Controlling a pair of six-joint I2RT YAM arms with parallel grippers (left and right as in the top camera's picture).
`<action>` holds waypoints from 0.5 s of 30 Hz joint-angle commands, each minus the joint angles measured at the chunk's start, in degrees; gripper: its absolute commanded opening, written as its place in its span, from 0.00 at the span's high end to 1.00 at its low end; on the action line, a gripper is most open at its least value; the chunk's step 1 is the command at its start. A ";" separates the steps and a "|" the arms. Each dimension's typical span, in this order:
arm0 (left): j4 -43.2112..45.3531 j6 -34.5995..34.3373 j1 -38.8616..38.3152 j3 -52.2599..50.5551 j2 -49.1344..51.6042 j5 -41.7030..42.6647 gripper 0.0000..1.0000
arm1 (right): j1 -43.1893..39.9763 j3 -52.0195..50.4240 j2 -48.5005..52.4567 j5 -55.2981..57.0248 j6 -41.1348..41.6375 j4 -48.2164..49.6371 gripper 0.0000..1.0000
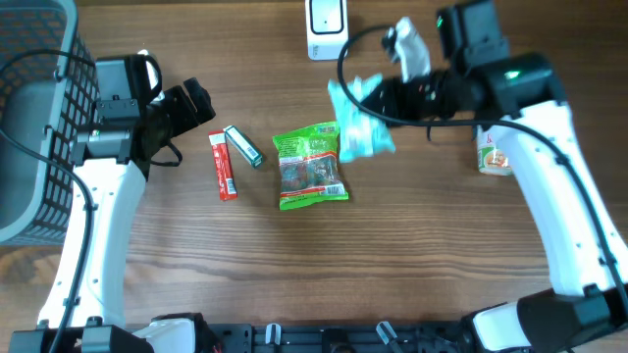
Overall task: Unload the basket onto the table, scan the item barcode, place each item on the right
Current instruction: 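Lift the pale green bag and carry it to the scanner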
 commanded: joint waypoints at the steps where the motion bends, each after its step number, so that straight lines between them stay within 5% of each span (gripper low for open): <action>1: -0.02 0.33 0.22 0.17 0.22 -0.35 0.00 | 1.51 15.37 3.78 9.97 0.72 -3.50 0.96; 6: -0.02 0.35 0.22 0.17 0.22 -0.35 0.00 | 4.66 29.66 11.78 25.77 -2.91 -6.32 0.96; 15: -0.02 0.33 0.22 0.17 0.22 -0.35 0.00 | 16.61 29.55 24.17 62.34 -24.35 18.80 0.95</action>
